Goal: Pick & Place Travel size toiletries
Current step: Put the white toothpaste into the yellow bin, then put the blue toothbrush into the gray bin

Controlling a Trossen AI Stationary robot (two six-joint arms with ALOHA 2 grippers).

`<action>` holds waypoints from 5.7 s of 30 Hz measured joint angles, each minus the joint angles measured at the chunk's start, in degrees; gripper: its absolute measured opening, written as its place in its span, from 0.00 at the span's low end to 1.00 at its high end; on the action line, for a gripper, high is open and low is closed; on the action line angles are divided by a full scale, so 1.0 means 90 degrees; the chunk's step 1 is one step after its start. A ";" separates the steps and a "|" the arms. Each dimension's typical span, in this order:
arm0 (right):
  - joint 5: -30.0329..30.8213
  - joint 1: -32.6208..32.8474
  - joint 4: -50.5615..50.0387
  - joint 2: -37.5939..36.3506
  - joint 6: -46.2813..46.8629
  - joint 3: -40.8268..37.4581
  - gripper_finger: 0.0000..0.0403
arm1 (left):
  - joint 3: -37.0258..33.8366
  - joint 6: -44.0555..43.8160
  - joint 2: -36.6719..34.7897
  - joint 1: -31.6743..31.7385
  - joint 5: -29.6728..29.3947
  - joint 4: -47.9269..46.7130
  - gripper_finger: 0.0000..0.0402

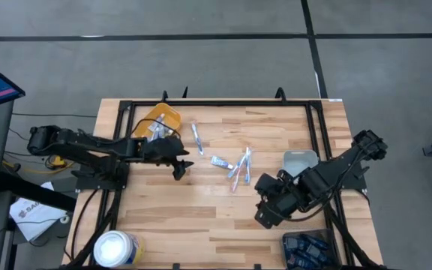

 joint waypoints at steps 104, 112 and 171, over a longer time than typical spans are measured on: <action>-0.0012 -0.0658 0.2110 0.0000 0.0285 0.0000 0.55 | 0.1156 0.1963 0.2861 0.1734 0.1629 0.2803 0.00; -0.0010 -0.0658 0.2091 0.0000 0.0053 0.0001 0.55 | 0.1156 0.2439 0.0942 0.1901 -0.0572 0.0966 0.00; -0.0831 -0.4510 0.0071 0.2242 -0.0259 0.0005 0.57 | 0.0529 -0.0964 -0.3061 0.2426 -0.0501 -0.3240 0.73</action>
